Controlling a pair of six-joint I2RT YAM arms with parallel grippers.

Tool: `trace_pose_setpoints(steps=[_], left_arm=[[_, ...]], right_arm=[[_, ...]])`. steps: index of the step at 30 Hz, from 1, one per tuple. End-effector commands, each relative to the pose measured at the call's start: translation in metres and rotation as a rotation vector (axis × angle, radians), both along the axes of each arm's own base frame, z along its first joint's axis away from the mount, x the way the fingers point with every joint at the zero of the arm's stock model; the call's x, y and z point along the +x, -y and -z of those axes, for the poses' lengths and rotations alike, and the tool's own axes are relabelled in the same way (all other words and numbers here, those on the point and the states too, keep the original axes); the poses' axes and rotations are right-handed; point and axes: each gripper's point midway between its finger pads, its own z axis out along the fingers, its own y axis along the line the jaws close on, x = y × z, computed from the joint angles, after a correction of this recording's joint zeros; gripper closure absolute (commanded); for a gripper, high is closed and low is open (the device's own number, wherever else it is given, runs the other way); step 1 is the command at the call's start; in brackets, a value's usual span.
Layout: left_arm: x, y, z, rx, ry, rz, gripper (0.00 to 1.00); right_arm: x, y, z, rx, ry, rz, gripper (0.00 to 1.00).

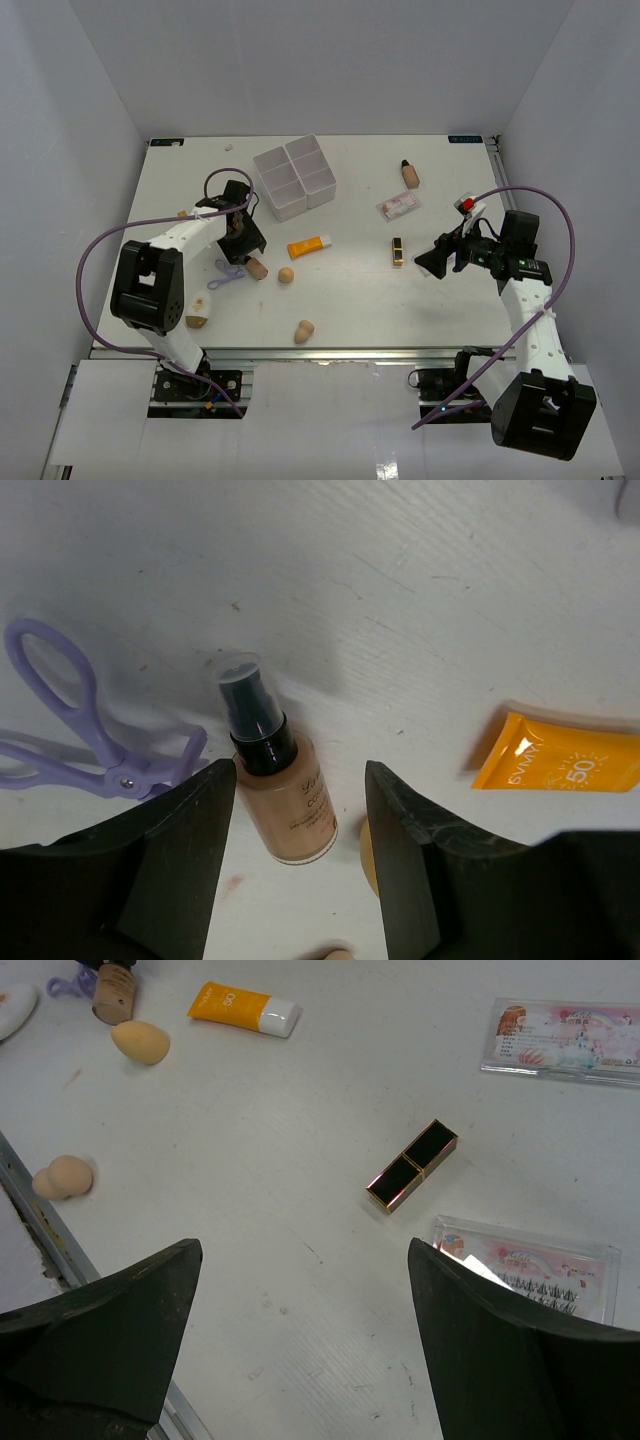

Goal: Organize the makeup

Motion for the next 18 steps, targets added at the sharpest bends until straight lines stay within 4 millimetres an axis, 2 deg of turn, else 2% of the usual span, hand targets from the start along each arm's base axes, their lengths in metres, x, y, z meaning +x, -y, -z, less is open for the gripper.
trace_pose_setpoints(steps=[1, 7, 12, 18], left_arm=[[0.0, -0.003, -0.008, 0.034, 0.0, -0.034, 0.34], [-0.002, 0.0, -0.014, 0.024, 0.015, -0.027, 0.29], [-0.011, 0.003, -0.008, 0.014, -0.011, -0.006, 0.3], [-0.012, 0.005, 0.0, 0.016, -0.038, 0.006, 0.33]], right_arm=[[0.004, -0.001, -0.021, -0.004, 0.062, -0.01, 0.1], [0.004, -0.001, -0.021, -0.005, 0.061, -0.009, 0.1], [0.005, -0.001, -0.021, -0.006, 0.06, -0.006, 0.1], [0.005, -0.001, -0.021, -0.007, 0.062, -0.005, 0.1]])
